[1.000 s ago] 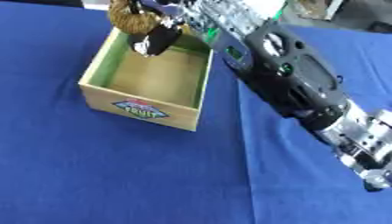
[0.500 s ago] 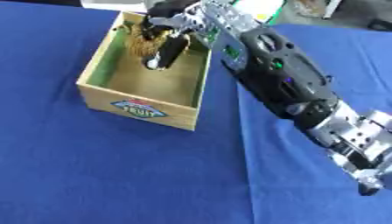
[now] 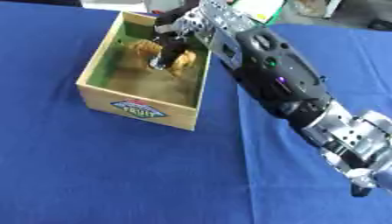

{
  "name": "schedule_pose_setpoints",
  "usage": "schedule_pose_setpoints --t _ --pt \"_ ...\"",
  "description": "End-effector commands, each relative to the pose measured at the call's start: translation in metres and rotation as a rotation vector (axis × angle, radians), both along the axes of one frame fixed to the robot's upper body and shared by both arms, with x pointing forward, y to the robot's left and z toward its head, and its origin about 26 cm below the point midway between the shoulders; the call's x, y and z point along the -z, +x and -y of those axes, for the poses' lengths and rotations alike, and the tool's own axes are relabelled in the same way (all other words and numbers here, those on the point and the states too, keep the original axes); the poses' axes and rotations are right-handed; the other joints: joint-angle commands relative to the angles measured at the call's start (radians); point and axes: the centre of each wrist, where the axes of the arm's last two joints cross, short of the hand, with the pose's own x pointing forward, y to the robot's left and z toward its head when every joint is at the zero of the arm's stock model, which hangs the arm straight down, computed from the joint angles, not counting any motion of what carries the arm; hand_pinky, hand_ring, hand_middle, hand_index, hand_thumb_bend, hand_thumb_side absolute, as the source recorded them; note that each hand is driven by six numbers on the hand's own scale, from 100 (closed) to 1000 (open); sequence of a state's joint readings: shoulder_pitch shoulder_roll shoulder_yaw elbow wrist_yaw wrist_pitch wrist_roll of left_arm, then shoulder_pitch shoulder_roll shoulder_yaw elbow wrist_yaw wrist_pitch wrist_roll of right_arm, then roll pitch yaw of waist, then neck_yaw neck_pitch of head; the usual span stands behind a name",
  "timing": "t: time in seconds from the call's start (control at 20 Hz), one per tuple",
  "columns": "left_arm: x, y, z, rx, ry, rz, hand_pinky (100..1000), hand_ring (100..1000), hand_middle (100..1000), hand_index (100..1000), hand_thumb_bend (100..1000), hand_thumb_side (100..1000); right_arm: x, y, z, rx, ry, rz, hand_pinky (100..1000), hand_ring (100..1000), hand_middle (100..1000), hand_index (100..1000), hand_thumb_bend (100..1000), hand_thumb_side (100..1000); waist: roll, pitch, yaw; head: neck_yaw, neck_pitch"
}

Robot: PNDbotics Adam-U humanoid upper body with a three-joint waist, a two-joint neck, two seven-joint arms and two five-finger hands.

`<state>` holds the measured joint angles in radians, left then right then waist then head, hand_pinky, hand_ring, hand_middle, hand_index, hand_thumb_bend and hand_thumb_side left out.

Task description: Pick up objects on the table and place them in the box.

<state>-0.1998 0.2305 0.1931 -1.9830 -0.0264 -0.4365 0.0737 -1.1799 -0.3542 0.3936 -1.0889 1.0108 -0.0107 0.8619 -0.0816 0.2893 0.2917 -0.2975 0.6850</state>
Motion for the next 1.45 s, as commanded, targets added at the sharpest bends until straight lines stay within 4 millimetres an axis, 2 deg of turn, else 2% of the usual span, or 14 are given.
schedule_pose_setpoints --t 0.05,0.1,0.15,0.25,0.4,0.45,0.6,0.65,0.7,0.8,0.95,1.15,1.2,1.45 --pt "-0.007 -0.002 -0.002 0.002 0.025 0.020 556 509 558 727 100 610 -0.018 -0.003 0.001 0.007 -0.022 0.040 827 866 812 840 126 800 0.012 -0.018 -0.001 0.001 0.002" --pt "-0.007 -0.002 -0.002 0.002 0.026 0.019 555 509 558 727 100 610 -0.018 -0.003 0.002 0.013 -0.033 0.035 829 870 817 845 146 797 0.012 -0.018 -0.001 0.002 0.003" --pt "-0.007 -0.002 -0.002 0.002 0.026 0.019 555 509 558 727 100 610 -0.017 -0.003 0.003 0.020 -0.042 0.029 832 878 828 859 232 785 0.012 -0.018 -0.001 0.002 0.002" --pt "-0.007 -0.002 -0.002 0.002 0.025 0.018 555 509 558 727 100 609 -0.018 -0.003 0.005 0.030 -0.047 0.034 833 881 831 859 284 788 0.013 -0.018 -0.002 0.002 0.003" --pt "-0.007 -0.002 -0.003 -0.001 0.024 0.019 555 509 558 727 100 609 -0.031 -0.013 0.009 0.020 -0.021 0.090 831 875 827 853 270 828 0.014 -0.018 -0.004 0.004 0.005" --pt "-0.007 -0.003 -0.003 -0.003 0.023 0.020 555 509 558 727 100 609 -0.039 -0.020 0.011 0.012 0.002 0.130 823 861 815 839 206 897 0.015 -0.018 -0.005 0.006 0.005" --pt "-0.008 -0.003 -0.004 -0.010 0.019 0.022 554 509 558 726 100 610 -0.065 -0.047 0.022 -0.017 0.110 0.286 816 841 801 820 206 962 0.015 -0.017 -0.010 0.013 0.003" --pt "-0.008 -0.003 -0.004 -0.011 0.019 0.023 554 509 558 726 100 611 -0.072 -0.057 0.026 -0.024 0.149 0.336 812 831 799 806 147 1000 0.015 -0.017 -0.012 0.015 0.003" --pt "-0.008 -0.003 -0.004 -0.014 0.017 0.024 554 509 558 726 100 611 -0.081 -0.069 0.032 -0.028 0.190 0.396 811 829 791 805 218 1000 0.015 -0.017 -0.014 0.018 0.001" --pt "-0.008 -0.003 -0.005 -0.019 0.014 0.025 554 510 558 726 100 611 -0.095 -0.093 0.043 -0.026 0.273 0.513 804 807 774 793 224 1000 0.017 -0.018 -0.019 0.024 -0.003" --pt "-0.008 -0.003 -0.005 -0.023 0.011 0.029 553 511 559 726 100 611 -0.108 -0.128 0.056 -0.006 0.414 0.656 799 774 751 786 183 1000 0.021 -0.019 -0.025 0.029 -0.006" --pt "-0.008 -0.003 -0.006 -0.031 0.000 0.034 552 508 558 725 100 613 -0.112 -0.170 0.075 0.026 0.624 0.811 802 757 741 803 106 1000 0.024 -0.019 -0.032 0.039 -0.011" --pt "-0.008 -0.003 -0.007 -0.033 -0.003 0.035 552 508 558 725 100 613 -0.111 -0.176 0.080 0.034 0.672 0.840 807 755 742 813 100 1000 0.025 -0.018 -0.033 0.042 -0.012" --pt "-0.009 -0.003 -0.008 -0.046 -0.017 0.044 551 508 560 726 100 613 -0.097 -0.177 0.108 0.030 0.920 0.970 861 780 793 884 100 1000 0.028 -0.013 -0.039 0.058 -0.015"
